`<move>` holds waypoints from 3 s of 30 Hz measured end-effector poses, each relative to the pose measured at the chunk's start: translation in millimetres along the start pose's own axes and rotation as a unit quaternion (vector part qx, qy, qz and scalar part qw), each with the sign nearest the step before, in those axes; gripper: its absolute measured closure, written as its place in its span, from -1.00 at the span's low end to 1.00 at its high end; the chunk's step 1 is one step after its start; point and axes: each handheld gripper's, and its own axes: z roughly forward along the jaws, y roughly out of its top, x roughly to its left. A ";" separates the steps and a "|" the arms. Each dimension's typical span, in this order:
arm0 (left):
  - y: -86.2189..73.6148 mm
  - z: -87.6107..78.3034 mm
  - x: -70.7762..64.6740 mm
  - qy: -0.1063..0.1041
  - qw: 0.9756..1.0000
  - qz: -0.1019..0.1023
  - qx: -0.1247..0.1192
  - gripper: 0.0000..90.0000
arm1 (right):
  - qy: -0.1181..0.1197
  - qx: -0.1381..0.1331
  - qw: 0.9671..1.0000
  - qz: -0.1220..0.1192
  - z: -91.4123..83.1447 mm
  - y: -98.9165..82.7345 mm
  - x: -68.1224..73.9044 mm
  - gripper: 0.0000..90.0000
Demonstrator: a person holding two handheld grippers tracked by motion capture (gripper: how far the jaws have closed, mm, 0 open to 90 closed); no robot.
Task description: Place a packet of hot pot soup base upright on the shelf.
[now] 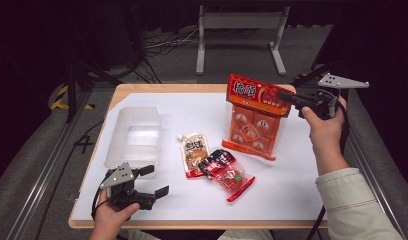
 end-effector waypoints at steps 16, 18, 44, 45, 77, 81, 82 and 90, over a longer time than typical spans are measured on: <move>4.6 9.5 2.4 -0.002 1.000 -0.017 0.008 -0.76 | 0.015 -0.027 0.999 -0.024 -18.2 21.3 14.7 1.00; 7.2 10.0 2.9 -0.005 1.000 -0.014 0.006 -0.76 | 0.020 -0.033 0.999 -0.026 -21.5 24.4 16.5 1.00; 31.1 15.6 -0.5 -0.014 1.000 0.008 -0.023 -0.87 | 0.124 -0.049 0.987 -0.085 -10.9 53.8 84.7 1.00; 31.9 15.9 -0.2 -0.015 1.000 0.007 -0.025 -0.85 | 0.132 -0.049 0.986 -0.087 -8.6 54.2 89.3 1.00; 70.6 43.7 3.6 -0.048 0.995 0.039 -0.084 -0.83 | 0.222 -0.068 0.967 -0.104 15.1 42.4 137.9 1.00; 72.2 46.5 4.6 -0.051 0.994 0.033 -0.089 -0.86 | 0.235 -0.077 0.963 -0.107 15.6 39.5 142.6 1.00; 72.5 46.9 4.7 -0.051 0.994 0.032 -0.091 -0.87 | 0.237 -0.079 0.962 -0.107 15.9 39.0 143.5 1.00; 75.1 53.7 1.2 -0.063 0.993 0.030 -0.092 -0.91 | 0.251 -0.081 0.958 -0.108 20.7 33.7 149.9 1.00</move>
